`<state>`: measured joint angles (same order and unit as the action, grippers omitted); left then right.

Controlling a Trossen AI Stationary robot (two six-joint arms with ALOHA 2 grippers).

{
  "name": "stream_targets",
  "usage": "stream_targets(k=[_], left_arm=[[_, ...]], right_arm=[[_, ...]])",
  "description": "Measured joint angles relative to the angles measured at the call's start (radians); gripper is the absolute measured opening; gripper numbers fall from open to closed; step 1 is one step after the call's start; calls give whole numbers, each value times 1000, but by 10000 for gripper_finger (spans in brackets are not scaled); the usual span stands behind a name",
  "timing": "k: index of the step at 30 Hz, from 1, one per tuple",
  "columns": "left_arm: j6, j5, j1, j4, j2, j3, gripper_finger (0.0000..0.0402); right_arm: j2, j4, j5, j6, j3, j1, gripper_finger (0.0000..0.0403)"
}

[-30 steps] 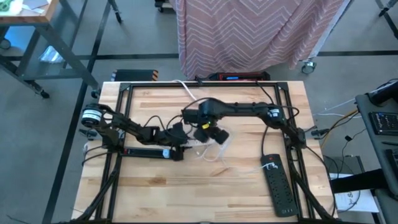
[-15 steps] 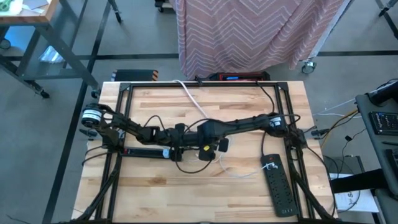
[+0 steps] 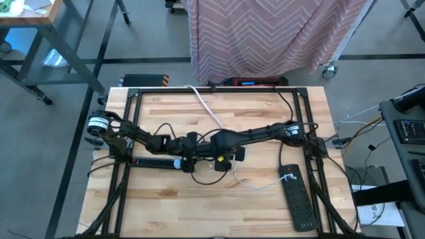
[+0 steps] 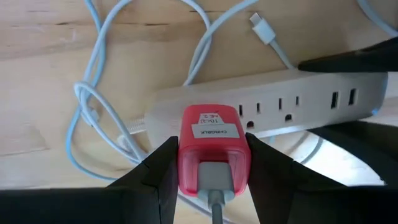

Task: Plug in charger cables
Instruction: Insert the pink charger adapter into white outlet extension

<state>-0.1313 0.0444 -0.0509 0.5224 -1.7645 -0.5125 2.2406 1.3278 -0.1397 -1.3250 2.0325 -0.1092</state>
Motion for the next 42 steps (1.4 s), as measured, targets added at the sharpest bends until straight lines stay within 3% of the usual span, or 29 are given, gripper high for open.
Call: stream_targets(k=[17,31,42], left_arm=[[1,-6,0,20,-1,1,180],[44,-9,0,35,-1,2,179],[77,-29,9,29,-1,4,183]], right_arm=[[-7,-145,-1,-75,-167,1,137],[-13,-238,71,-50,-220,30,138],[4,-237,94,430,-160,23,257]])
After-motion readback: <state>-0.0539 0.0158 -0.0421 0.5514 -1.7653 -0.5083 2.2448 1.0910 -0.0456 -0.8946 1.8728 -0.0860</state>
